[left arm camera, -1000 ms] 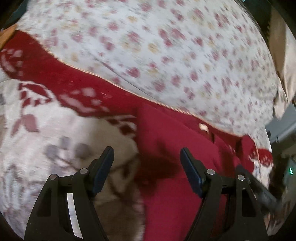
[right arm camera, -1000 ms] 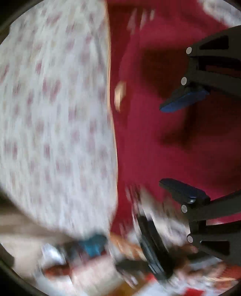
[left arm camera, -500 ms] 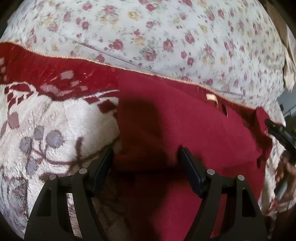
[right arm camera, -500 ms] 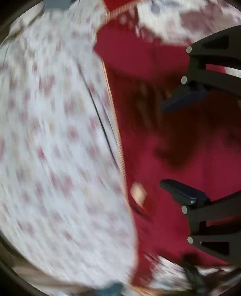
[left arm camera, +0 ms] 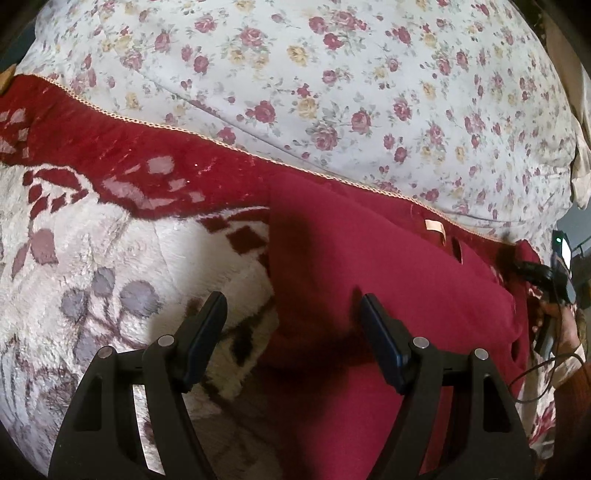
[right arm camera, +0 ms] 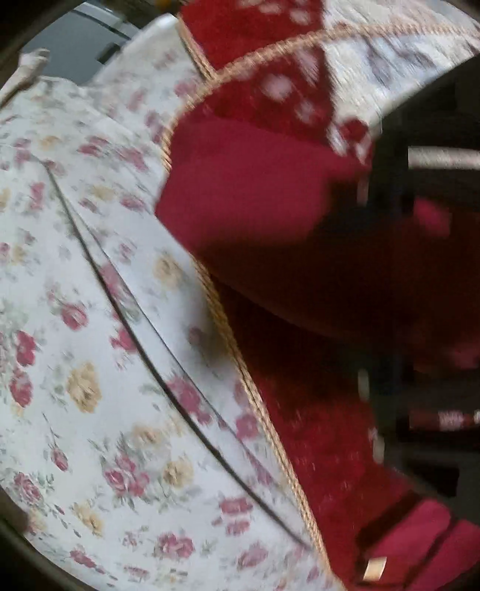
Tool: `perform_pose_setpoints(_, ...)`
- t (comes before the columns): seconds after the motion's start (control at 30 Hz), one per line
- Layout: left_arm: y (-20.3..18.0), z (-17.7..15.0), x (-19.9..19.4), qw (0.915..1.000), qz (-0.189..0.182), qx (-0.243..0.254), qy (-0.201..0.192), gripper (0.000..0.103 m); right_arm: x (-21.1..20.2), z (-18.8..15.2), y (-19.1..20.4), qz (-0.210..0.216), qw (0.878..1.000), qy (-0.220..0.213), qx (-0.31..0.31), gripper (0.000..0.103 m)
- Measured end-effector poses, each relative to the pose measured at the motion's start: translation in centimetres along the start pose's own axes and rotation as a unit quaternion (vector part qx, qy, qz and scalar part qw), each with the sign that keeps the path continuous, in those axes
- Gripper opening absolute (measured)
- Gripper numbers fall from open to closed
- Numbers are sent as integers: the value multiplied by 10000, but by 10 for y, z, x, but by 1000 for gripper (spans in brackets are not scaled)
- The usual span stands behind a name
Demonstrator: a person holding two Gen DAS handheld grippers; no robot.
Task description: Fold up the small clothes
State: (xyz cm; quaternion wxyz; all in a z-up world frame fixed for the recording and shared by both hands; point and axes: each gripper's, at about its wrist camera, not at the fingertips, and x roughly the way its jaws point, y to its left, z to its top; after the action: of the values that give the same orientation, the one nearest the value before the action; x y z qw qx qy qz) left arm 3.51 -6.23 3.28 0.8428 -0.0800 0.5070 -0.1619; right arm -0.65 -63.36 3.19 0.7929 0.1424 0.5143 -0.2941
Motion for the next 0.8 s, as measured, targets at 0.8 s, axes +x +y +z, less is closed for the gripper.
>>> perform_pose_setpoints(0.8, 29, 12, -42, 9841, -1394, -865, -681, 74, -173, -203, 236, 3431, 8802, -620, -3220, 6)
